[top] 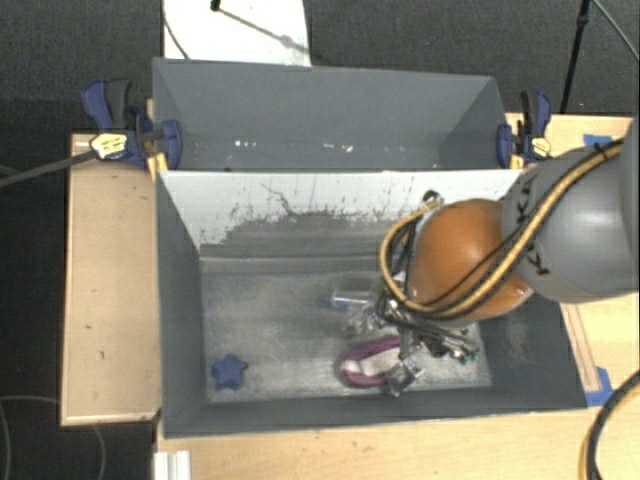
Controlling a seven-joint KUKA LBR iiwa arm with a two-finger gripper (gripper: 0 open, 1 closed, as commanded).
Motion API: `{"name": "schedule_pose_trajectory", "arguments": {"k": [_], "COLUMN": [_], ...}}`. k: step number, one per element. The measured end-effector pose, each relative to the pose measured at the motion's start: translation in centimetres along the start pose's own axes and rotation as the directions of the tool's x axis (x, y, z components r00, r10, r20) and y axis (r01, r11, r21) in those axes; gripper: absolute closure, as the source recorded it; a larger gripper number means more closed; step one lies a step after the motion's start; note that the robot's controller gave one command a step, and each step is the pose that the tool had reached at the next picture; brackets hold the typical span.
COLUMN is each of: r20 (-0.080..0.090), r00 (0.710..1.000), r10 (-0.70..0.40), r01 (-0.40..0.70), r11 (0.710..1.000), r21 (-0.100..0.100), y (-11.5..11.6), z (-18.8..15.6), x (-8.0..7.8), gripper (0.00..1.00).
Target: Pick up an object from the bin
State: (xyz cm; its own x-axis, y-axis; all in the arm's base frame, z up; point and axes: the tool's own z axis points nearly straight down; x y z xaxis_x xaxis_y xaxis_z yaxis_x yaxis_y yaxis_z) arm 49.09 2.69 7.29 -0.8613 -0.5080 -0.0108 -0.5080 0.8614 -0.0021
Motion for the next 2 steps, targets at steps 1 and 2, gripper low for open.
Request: {"name": "schedule_pose_trajectory", "arguments": {"k": [1,2], "r20": [0.004,-0.004], "r00": [1.000,0.985], "r10": [0.002,-0.170], "r01": [-0.002,0.170], "r11": [1.000,0.985], "r21": [0.002,0.002], "y": [0.0,-1.8], "z": [-0.1,-16.4], "x": [-0.2,1.3], "gripper": [1.00,1.00]}}
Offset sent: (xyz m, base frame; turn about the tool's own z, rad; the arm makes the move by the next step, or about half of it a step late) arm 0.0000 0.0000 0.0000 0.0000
